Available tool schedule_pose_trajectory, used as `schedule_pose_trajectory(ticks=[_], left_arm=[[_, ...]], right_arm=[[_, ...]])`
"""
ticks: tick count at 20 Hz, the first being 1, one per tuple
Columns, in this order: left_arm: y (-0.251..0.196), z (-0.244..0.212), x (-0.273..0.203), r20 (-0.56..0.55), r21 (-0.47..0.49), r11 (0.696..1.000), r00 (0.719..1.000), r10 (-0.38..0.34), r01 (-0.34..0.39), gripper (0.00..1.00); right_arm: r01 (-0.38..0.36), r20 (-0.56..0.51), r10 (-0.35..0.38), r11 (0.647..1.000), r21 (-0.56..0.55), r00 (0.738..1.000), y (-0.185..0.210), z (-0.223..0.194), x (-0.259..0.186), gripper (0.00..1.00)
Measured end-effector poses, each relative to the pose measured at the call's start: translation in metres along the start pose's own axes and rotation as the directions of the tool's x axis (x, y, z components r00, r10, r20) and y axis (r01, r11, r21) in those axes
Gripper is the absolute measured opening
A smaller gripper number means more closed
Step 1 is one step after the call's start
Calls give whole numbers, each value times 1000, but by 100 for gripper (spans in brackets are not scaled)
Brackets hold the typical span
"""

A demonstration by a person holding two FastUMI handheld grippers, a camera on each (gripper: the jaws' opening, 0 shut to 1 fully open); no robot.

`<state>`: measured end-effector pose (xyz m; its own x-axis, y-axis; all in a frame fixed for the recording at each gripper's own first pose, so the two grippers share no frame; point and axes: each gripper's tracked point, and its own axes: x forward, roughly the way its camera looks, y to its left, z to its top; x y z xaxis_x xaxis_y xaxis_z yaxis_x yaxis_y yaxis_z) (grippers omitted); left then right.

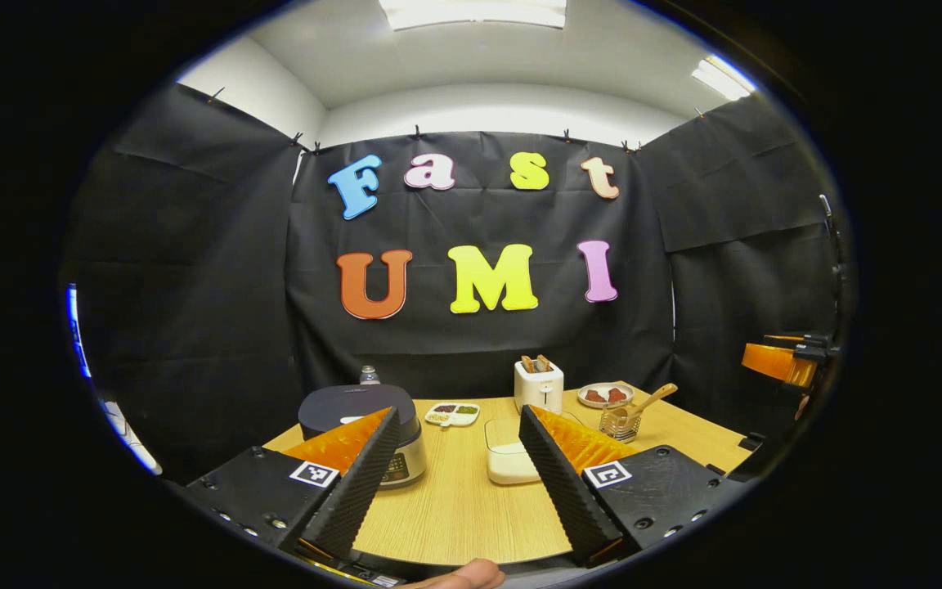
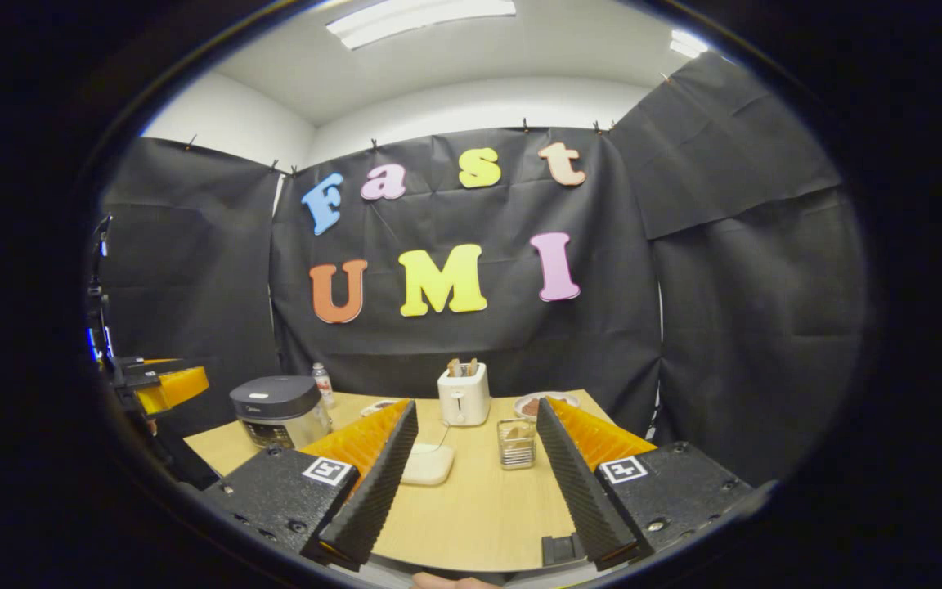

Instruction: Close the left gripper, press the button to open the rice cooker; take a wooden spoon from the chopstick holder with the right hand, scoop a spoonful of rice and pour it into the rice cooker, then put the wooden spoon back into the chopstick holder.

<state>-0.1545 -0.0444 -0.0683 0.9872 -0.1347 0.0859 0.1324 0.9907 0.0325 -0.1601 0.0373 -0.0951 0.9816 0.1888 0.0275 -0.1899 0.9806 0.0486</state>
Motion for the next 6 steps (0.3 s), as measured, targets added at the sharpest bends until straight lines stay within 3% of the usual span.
schedule_pose_trajectory(ticks=[1, 6], left_arm=[[1, 1, -1, 7, -8, 1000, 1000, -3, 3, 94], [8, 9, -3, 51, -19, 1000, 999, 16, -15, 93]], right_arm=[[6, 1, -6, 1000, -8, 1000, -3, 1, 1, 92], [1, 5, -1, 1000, -8, 1000, -5, 0, 3, 95]])
